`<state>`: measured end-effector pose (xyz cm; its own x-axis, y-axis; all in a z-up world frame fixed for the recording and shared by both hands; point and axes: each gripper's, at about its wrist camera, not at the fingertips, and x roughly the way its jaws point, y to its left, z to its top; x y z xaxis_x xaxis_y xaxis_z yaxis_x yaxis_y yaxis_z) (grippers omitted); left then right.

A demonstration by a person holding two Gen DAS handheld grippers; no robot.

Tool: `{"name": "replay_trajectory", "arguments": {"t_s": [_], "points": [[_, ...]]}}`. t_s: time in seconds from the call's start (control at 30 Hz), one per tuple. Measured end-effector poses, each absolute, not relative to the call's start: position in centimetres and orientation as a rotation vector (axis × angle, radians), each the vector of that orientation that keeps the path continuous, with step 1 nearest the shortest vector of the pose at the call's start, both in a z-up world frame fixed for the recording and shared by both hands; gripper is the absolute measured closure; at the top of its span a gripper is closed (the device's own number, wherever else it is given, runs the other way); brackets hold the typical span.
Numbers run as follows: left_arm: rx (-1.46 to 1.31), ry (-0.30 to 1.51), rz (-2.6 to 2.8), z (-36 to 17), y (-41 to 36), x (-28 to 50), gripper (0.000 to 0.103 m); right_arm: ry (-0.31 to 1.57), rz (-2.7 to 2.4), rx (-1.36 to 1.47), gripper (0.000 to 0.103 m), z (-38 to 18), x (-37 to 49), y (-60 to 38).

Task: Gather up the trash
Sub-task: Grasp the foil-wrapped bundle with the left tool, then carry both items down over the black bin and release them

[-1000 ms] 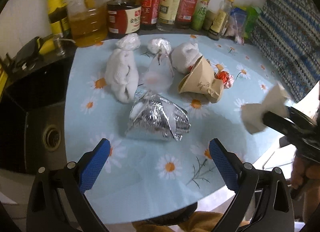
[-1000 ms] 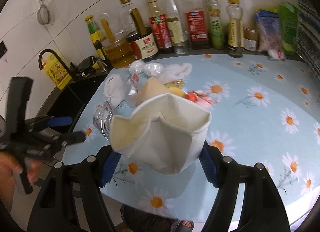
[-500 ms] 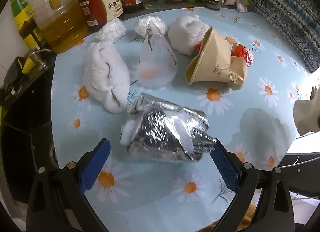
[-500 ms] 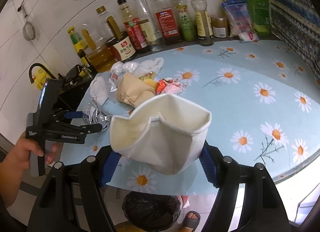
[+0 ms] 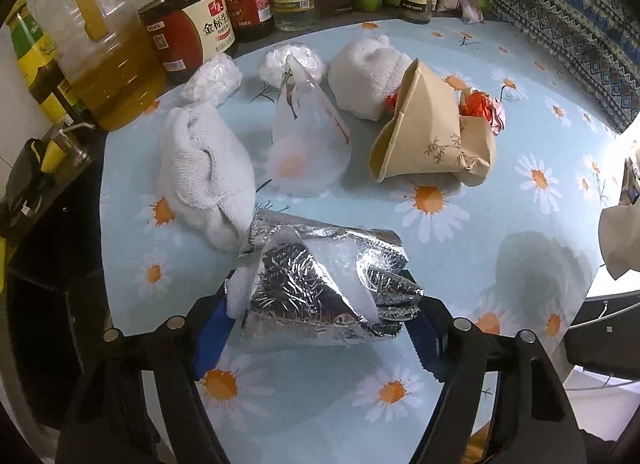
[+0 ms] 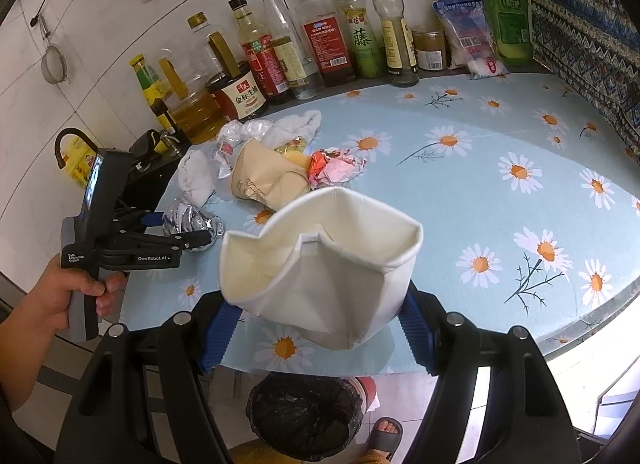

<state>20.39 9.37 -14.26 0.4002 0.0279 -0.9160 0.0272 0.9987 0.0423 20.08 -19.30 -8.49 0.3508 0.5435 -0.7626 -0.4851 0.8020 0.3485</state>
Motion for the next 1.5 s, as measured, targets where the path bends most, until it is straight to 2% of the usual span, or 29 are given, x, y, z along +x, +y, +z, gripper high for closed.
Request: {"name": "replay_trajectory", "arguments": {"t_s": [0.43, 0.83, 1.17, 1.5], "points": [[-0.013, 1.081, 0.012, -10.7, 8.4, 16.5, 0.029, 0.993, 0.731, 0.065, 0.031, -7.6, 19.0, -19.1], [-0.145, 1.045, -0.027, -8.1, 5.2, 9.7, 0.029, 0.991, 0.839, 0.047, 0.031, -7.3, 16.9, -18.9], [-0.237, 1.081, 0.032, -10.0, 1.7, 3.9, 0.029, 1.064, 0.986, 0.020, 0.031, -9.4, 14.6, -18.9], [-0.325, 1.184, 0.087, -14.7, 0.4, -0.4, 0.029, 1.202, 1.029, -0.026, 0.031, -14.1, 11.6, -18.5]]}}
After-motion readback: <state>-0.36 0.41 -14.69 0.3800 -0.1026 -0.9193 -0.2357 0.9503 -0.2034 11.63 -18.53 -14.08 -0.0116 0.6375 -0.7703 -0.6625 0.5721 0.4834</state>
